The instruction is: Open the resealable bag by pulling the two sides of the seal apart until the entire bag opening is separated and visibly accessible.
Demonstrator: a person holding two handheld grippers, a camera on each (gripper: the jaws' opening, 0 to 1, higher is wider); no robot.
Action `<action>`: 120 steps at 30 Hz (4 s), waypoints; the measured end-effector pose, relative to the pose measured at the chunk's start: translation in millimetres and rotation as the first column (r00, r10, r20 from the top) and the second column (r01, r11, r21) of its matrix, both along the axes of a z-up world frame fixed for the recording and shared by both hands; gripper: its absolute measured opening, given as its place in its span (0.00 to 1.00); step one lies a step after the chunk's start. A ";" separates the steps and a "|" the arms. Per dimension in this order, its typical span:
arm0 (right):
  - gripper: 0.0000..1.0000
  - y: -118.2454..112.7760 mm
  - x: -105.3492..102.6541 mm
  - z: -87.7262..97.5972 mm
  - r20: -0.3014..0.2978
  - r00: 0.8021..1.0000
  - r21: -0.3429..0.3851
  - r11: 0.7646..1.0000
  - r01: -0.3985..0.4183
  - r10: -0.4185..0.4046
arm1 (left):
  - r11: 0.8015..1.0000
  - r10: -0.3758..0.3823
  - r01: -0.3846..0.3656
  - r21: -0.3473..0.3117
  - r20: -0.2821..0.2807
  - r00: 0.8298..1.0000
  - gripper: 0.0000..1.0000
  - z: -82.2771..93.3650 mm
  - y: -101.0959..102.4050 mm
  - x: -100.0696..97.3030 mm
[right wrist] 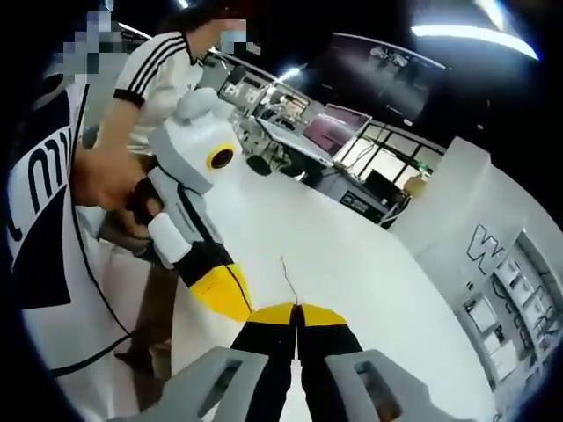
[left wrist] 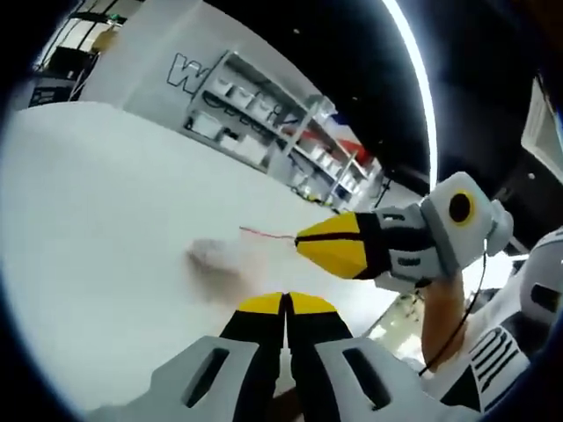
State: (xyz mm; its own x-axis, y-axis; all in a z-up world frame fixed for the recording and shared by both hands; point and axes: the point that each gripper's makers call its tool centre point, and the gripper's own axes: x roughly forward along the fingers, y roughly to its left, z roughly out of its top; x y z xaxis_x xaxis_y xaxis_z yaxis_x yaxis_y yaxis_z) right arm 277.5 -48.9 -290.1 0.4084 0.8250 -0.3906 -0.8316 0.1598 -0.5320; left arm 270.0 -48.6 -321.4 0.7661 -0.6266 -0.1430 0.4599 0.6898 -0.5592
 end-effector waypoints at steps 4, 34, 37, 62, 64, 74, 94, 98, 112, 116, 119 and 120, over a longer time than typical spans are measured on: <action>0.00 -0.2 -1.3 -1.3 0.000 1.000 0.003 1.000 -0.005 0.005 | 0.989 0.032 -0.031 -0.147 0.002 0.999 0.02 12.1 6.6 6.0; 0.00 0.3 -10.7 -11.5 -0.089 0.994 -0.027 0.997 -0.067 0.064 | 0.963 -0.007 -0.013 -0.268 -0.074 0.997 0.01 7.3 7.2 3.7; 0.00 1.7 -12.3 -9.9 -0.113 0.991 -0.018 0.997 -0.079 0.077 | 0.969 -0.001 -0.017 -0.248 -0.070 0.998 0.01 4.5 4.7 1.1; 0.00 2.4 -19.5 -26.0 -0.226 0.970 -0.052 0.993 -0.105 0.090 | 0.996 0.002 -0.006 -0.085 -0.040 0.999 0.01 -0.9 2.2 -1.9; 0.00 1.9 -18.7 -25.9 -0.191 0.978 -0.065 0.993 -0.100 0.086 | 0.997 0.002 -0.005 -0.074 -0.044 0.999 0.01 -1.5 2.1 -1.7; 0.00 -0.2 -10.5 -11.2 -0.083 0.995 -0.045 0.998 -0.053 0.049 | 0.998 -0.005 0.001 -0.064 -0.068 0.998 0.01 -8.0 -0.8 -2.7; 0.08 -7.1 10.2 3.4 0.096 0.994 0.048 0.998 0.049 -0.054 | 0.998 -0.043 0.039 -0.058 -0.071 0.997 0.01 -8.6 -10.5 -2.2; 0.09 -4.9 2.5 -12.6 0.060 0.998 0.001 0.999 0.036 -0.036 | 0.998 -0.043 0.040 -0.053 -0.067 0.997 0.01 -8.2 -10.4 -2.9; 0.00 -4.3 27.1 -11.8 0.117 0.985 0.066 0.991 0.118 -0.125 | 0.998 -0.055 0.053 -0.025 -0.070 0.996 0.01 -10.9 -12.1 -5.5; 0.00 -3.8 33.1 -1.3 0.140 0.977 0.138 0.980 0.142 -0.161 | 0.998 -0.064 0.062 -0.029 -0.068 0.996 0.01 -10.6 -15.1 -6.1; 0.00 -3.3 35.2 9.5 0.139 0.972 0.208 0.966 0.156 -0.187 | 0.997 -0.066 0.064 -0.032 -0.057 0.996 0.01 -7.5 -15.6 -4.9; 0.00 -3.5 36.4 12.2 0.136 0.972 0.226 0.961 0.160 -0.194 | 0.997 -0.069 0.068 -0.035 -0.050 0.996 0.01 -5.6 -16.4 -4.2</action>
